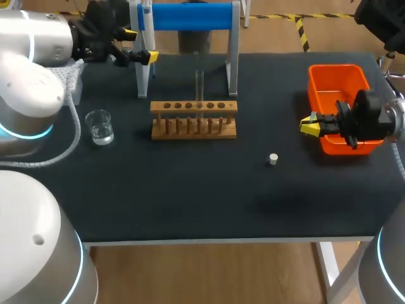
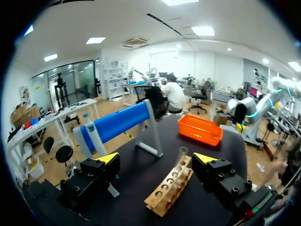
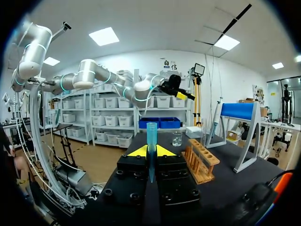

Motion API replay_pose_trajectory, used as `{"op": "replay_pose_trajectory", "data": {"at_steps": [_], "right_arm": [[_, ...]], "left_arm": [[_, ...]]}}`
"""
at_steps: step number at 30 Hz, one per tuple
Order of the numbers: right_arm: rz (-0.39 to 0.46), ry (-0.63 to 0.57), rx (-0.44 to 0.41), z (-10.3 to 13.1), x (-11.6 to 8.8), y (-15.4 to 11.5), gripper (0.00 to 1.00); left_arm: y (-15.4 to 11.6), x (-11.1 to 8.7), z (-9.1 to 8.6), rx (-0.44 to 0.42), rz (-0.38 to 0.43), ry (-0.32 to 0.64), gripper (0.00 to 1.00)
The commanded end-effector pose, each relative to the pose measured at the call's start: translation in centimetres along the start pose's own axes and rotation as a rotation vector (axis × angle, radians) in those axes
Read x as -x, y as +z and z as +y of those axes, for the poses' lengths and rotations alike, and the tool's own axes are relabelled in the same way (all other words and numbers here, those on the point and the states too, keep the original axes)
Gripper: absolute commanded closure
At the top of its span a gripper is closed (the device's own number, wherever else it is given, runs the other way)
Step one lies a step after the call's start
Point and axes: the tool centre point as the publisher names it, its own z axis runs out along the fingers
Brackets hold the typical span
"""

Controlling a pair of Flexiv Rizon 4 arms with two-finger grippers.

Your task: Invert the test tube, pick up the pipette, mount the tip to pipette, aspirate from beaker and dispense into the tube, eject the tip, return the pipette, and cap with the stopper.

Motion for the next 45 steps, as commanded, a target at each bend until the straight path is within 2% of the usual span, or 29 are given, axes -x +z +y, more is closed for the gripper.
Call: {"op": "replay_pose_trajectory", "data": {"at_steps": [1, 11, 27, 39, 45], "right_arm": [[-0.005, -0.001, -0.002, 0.0, -0.1, 0.1, 1.00], [-0.005, -0.001, -0.002, 0.0, -0.1, 0.1, 1.00], [-0.005, -0.001, -0.002, 0.0, -0.1, 0.1, 1.00], [-0.005, -0.001, -0.002, 0.0, -0.1, 0.1, 1.00], [-0.005, -0.001, -0.002, 0.0, -0.1, 0.1, 1.00]], "left_arm": [[1.7, 0.4, 0.3, -0.015, -0.146, -0.042, 0.00], [3.2, 3.0, 0.2, -0.001, -0.338, -0.122, 0.00], [5.1, 5.6, -0.4, -0.059, -0.485, -0.202, 0.00], [6.5, 7.6, -0.9, -0.063, -0.654, -0.226, 0.00], [7.4, 8.7, -1.0, -0.084, -0.696, -0.250, 0.00]]}}
